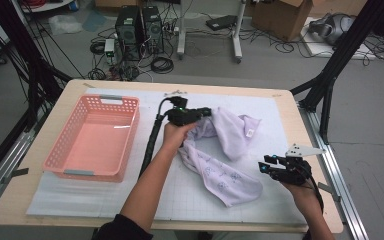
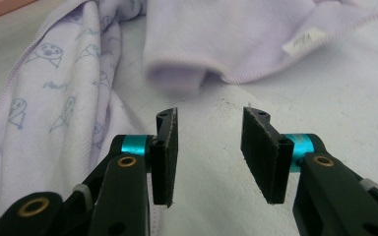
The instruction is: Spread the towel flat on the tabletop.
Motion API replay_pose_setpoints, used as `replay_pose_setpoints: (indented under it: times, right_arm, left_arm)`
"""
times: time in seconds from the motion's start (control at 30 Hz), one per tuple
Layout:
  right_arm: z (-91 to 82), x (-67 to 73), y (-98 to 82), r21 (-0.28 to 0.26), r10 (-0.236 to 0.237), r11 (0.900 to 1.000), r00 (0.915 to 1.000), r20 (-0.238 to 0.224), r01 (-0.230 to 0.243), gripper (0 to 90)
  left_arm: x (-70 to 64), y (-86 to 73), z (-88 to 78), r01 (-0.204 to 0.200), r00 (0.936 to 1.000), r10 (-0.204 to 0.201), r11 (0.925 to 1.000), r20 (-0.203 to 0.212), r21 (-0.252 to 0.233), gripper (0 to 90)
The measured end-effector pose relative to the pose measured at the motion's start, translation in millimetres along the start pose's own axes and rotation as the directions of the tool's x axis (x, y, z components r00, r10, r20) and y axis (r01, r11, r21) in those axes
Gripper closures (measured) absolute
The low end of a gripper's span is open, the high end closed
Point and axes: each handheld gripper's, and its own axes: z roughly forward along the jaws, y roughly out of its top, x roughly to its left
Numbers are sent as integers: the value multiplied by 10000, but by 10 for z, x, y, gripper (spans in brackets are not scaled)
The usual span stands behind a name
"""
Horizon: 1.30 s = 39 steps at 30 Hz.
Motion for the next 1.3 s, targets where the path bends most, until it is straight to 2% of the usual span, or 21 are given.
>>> replay_pose_setpoints:
  times: [0.07,0.1,0.17,0.2,0.3,0.37,0.43,0.47,0.53,0.63,0.8,0.83,0.87,0.9,0.97,1.03,1.07,1.1,1.2,1.23,1.3]
  right_arm:
    - [6,5,5,-24,-73,10000,10000,-5,73,576]
    - [7,8,7,-15,-64,10000,10000,-24,64,576]
    - [10,2,11,-13,-64,10000,10000,-1,64,576]
    - [8,1,13,6,2,10000,10000,-9,-2,576]
    - [11,-14,21,-21,21,10000,10000,54,-21,576]
    - [9,-23,27,-68,-14,10000,10000,90,15,575]
    - [3,-31,33,-90,-29,10000,9999,113,30,572]
    - [3,-35,36,-102,-11,9999,9999,139,12,571]
    - [10,-42,43,-116,15,9999,9999,168,-13,568]
    - [32,-33,52,-104,16,9999,9999,165,-15,564]
    - [45,-10,38,-57,-55,10000,9999,89,55,561]
    - [55,3,27,29,-41,10000,10000,36,41,558]
    - [74,17,14,149,-101,9998,9999,-60,102,556]
    - [100,35,1,268,-170,9995,9997,-189,175,553]
    - [166,77,-18,363,-214,9991,9980,-588,236,549]
    - [251,148,-13,473,-222,9985,9954,-932,267,543]
    - [300,193,2,534,-302,9979,9932,-1121,364,542]
    - [345,241,22,555,-422,9972,9904,-1315,499,543]
    - [485,397,76,803,-770,9924,9800,-1834,930,576]
    - [527,439,80,969,-833,9898,9755,-2037,1048,621]
    - [561,494,68,1172,-818,9866,9652,-2485,1138,736]
  left_arm:
    - [151,12,-127,771,9917,-824,9955,-990,-556,752]
    - [204,14,-174,642,9795,-708,9971,-1886,-410,749]
    - [238,4,-204,6,9511,16,10000,-3090,71,699]
    - [252,-10,-212,-189,9406,268,9995,-3384,265,636]
    - [209,-38,-206,-1120,9241,1416,9884,-3549,1028,479]
    - [94,-61,-187,-2287,8989,2727,9596,-3429,1637,436]
    - [-31,-95,-160,-3270,8815,3803,9192,-2800,2191,429]
    - [-103,-125,-133,-3563,8887,4044,9057,-2161,2297,434]
    - [-195,-183,-66,-3778,8983,4190,8903,-1324,2543,464]
    - [-307,-328,106,-4160,8822,4666,8356,-639,3587,453]
    - [-333,-586,344,-4123,8617,5053,7499,-458,5173,388]
    - [-337,-619,372,-4274,8446,5338,7186,-413,5486,398]
    - [-345,-643,396,-4359,8273,5595,6960,-506,5706,441]
    - [-354,-655,409,-4444,8115,5808,6846,-641,5777,536]
    - [-351,-625,409,-4407,8151,5744,6998,-760,5622,753]
    - [-350,-577,393,-4345,8271,5564,7226,-794,5377,824]
    - [-353,-548,372,-4323,8316,5482,7391,-885,5165,826]
    - [-352,-512,345,-4204,8419,5293,7657,-1054,4868,826]
    - [-313,-351,202,-3868,8633,4794,8293,-1578,4033,826]
    - [-296,-302,150,-3769,8648,4681,8443,-1818,3810,826]
    - [-247,-218,40,-3684,8559,4656,8544,-2252,3664,828]
